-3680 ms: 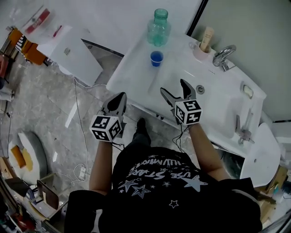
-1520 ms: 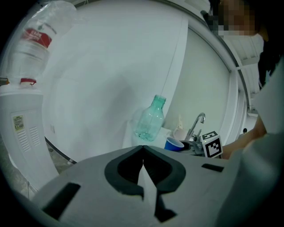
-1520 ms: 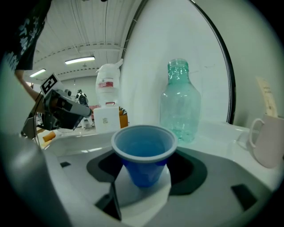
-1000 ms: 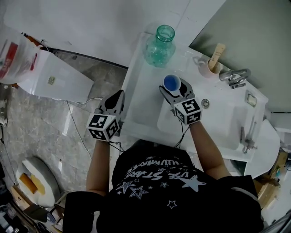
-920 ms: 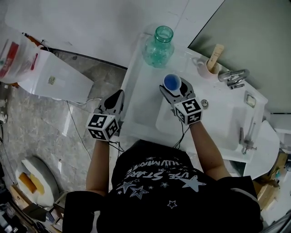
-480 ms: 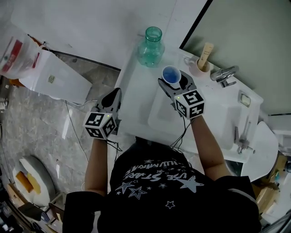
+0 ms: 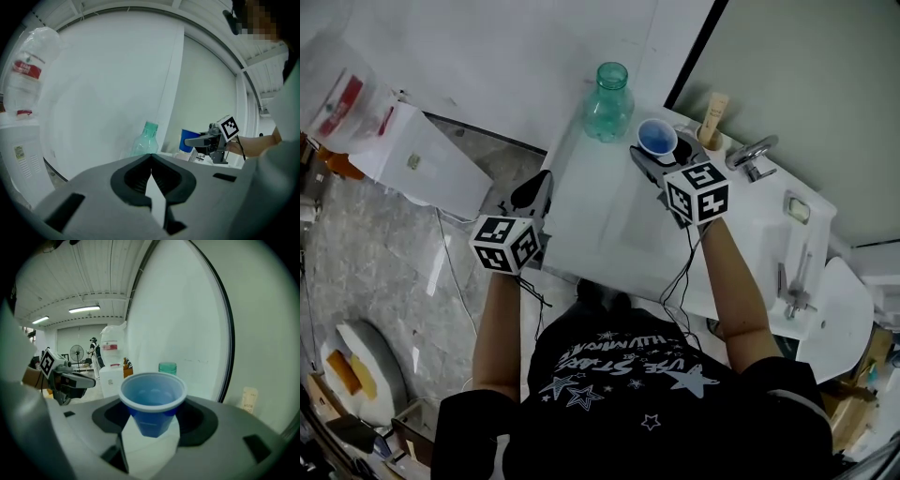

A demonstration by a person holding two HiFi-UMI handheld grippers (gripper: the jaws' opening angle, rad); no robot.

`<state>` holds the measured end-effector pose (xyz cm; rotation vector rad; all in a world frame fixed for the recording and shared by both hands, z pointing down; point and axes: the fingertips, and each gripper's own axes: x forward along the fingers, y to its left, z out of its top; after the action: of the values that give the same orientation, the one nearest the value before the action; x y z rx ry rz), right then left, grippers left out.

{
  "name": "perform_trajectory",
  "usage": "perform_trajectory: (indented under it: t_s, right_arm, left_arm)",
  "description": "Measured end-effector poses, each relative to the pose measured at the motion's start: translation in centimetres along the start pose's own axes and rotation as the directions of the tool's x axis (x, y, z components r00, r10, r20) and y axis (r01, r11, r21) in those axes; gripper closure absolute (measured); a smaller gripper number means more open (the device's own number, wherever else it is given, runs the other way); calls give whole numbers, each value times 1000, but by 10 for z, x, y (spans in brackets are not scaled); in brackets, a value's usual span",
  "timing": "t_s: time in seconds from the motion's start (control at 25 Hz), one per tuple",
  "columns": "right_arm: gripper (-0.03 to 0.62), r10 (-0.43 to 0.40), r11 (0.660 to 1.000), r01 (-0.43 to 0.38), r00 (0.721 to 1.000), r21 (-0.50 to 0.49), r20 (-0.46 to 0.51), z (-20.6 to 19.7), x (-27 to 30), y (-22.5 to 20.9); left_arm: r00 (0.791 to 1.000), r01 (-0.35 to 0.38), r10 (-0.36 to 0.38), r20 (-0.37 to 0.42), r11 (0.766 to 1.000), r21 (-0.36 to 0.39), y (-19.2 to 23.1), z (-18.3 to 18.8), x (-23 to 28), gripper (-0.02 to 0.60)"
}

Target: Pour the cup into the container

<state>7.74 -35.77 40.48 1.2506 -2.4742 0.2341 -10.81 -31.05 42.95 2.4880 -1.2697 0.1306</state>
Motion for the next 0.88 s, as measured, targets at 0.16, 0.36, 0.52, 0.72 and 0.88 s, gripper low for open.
perform_trajectory:
  t_s: [0.16,0.36,0.52,0.72,0.88]
  right_arm:
    - [303,-12,1000,12,1000,-6,-10,14,2,-9]
    - [303,-22,999,21,999,-49,-22,30,10,-20]
    - [304,-43,997,42,999,-65,-17,43,16,-29]
    - [306,-74,994,71,997,-87,-28,57,28,-45]
    - [306,-105,986,97,993,-136,-55,62,41,-55]
  left_arm:
    - [1000,-10,10,16,999,34,-1,12,-1,571]
    - [999,-17,15,51,999,47,3,31,1,571]
    - [998,-11,7,67,999,53,6,41,4,571]
    - [997,-1,-3,73,998,55,13,50,12,571]
    - [997,11,-15,78,999,49,18,57,21,571]
